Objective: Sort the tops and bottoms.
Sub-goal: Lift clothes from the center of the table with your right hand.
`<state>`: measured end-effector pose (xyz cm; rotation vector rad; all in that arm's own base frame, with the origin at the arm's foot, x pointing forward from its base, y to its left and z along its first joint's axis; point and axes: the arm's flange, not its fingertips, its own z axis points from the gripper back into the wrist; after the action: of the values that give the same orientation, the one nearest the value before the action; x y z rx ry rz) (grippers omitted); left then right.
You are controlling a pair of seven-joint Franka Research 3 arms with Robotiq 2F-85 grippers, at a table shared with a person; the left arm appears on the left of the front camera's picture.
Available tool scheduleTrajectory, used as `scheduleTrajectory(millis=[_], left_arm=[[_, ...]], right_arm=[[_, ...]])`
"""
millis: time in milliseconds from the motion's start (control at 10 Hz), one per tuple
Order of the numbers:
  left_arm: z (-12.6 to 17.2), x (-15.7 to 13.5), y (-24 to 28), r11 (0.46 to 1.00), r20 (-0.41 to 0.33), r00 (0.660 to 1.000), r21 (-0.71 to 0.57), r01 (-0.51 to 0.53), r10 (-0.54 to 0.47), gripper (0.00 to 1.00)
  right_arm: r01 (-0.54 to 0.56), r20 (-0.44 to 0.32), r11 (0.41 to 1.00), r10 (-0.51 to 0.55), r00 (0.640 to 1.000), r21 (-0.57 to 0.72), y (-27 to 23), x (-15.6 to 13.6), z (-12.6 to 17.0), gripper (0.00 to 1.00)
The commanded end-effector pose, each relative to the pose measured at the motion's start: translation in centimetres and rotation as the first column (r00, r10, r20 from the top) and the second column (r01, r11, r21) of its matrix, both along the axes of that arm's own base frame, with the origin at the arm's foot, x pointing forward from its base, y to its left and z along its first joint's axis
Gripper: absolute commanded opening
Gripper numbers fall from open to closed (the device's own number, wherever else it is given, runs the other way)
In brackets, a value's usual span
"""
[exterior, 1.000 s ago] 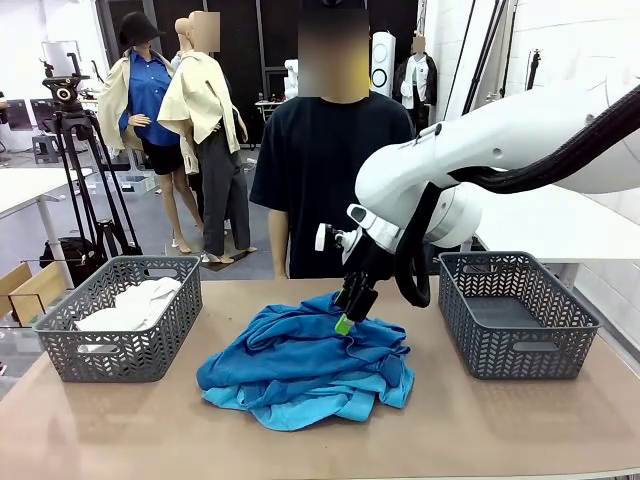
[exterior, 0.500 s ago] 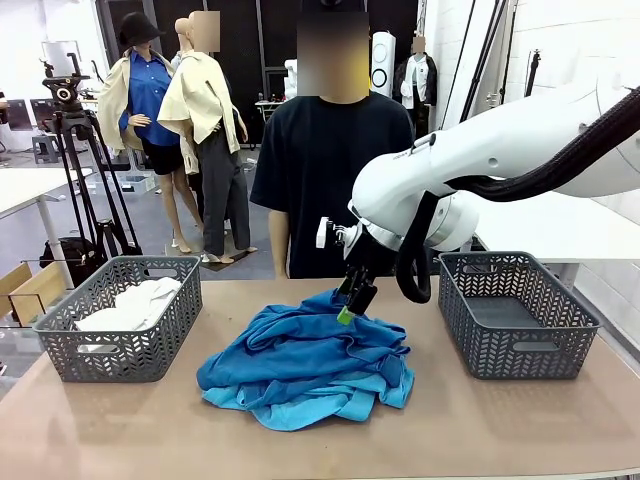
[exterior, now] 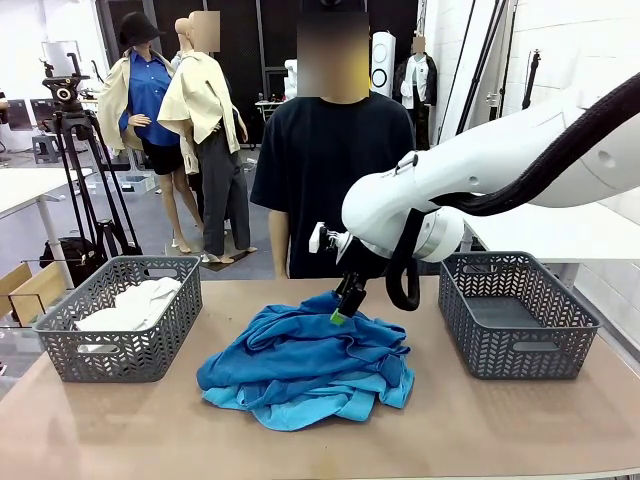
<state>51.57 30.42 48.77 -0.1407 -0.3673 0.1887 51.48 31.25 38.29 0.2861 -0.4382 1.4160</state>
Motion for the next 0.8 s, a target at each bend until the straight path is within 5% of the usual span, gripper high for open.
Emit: scheduleTrajectory(millis=[0,300,700], left_arm=[[0.05,-0.15,0.08,1.000,-0.007,1.000,0.011,0.000,0.000,1.00],[0.05,-0.15,0.08,1.000,-0.007,1.000,0.011,0.000,0.000,1.00],[0.05,-0.15,0.08,1.000,-0.007,1.000,0.011,0.000,0.000,1.00]], right_arm=[[0.022,-0.001,1.000,-0.022,1.000,0.021,-0.14,0.91,0.25,1.00],[0.035,0.008,0.999,-0.035,0.999,0.025,-0.30,1.41,0.44,1.00],[0.032,0.030,0.998,-0.034,0.999,0.053,-0.37,1.64,0.31,0.24]])
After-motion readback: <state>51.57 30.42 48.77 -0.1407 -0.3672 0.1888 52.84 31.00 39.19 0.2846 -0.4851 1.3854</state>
